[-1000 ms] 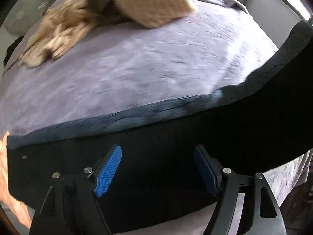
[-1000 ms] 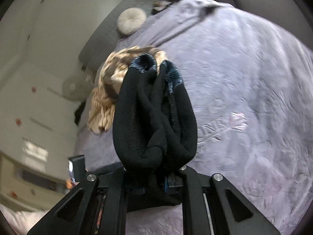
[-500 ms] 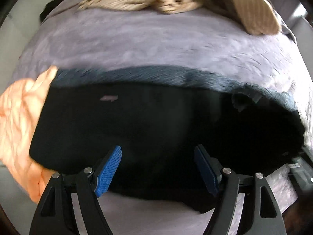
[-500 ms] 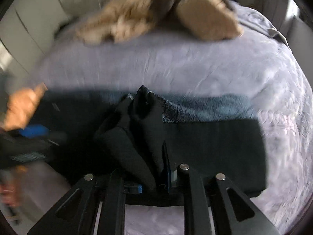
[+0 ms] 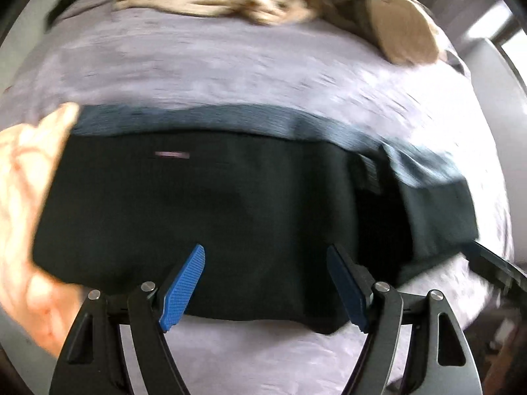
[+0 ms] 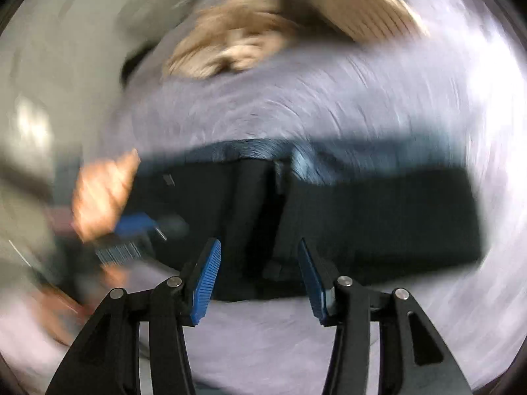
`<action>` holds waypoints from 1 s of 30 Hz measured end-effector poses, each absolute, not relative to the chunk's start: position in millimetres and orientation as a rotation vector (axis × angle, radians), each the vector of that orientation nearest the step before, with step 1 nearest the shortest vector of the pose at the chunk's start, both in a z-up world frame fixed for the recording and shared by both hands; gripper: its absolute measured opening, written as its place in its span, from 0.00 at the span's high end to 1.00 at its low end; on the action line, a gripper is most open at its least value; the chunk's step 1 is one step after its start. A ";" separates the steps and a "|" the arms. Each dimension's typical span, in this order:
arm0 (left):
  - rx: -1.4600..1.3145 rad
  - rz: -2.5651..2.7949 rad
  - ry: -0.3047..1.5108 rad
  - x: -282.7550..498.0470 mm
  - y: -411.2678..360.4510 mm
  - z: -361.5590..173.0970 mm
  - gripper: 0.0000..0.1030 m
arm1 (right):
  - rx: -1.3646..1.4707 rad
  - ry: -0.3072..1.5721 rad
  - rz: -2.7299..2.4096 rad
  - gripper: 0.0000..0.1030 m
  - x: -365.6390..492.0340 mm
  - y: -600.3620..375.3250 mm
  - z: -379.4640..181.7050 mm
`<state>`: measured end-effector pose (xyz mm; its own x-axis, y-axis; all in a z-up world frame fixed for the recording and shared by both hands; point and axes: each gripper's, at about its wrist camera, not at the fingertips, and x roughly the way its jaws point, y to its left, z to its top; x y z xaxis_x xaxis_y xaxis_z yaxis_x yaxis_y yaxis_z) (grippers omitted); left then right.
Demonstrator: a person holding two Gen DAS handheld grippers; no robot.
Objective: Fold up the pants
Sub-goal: 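Lift the cuffs with the right tool and fold them over toward the waistband, then lay the cuffs onto the waistband and open the right tool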
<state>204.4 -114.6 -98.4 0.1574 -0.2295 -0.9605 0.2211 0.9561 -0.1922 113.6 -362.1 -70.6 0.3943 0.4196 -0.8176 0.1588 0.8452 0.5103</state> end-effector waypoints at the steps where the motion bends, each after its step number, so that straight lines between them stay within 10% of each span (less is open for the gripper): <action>1: 0.011 -0.363 1.378 200.0 -126.3 -101.1 0.25 | 0.745 1.183 0.156 0.49 108.2 -386.6 -82.7; 14: 0.167 -0.478 1.423 170.3 -188.4 -127.7 0.25 | 1.294 1.182 0.090 0.49 94.1 -428.3 -171.6; 16: 0.171 -0.455 1.425 169.4 -181.5 -126.1 0.25 | 1.328 1.157 0.089 0.55 95.9 -433.6 -175.6; 18: 0.168 -0.434 1.430 167.0 -174.2 -125.9 0.25 | 1.337 1.143 0.069 0.93 102.3 -437.9 -178.1; 30: 0.143 -0.276 1.425 171.5 -130.6 -120.6 0.25 | 1.228 1.235 0.083 0.96 90.1 -411.5 -190.6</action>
<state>171.5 -130.6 -120.6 0.1201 -0.1031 -0.9874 0.2735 0.9595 -0.0669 90.1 -411.5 -190.6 0.4095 0.6313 -0.6586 0.5379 0.4161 0.7332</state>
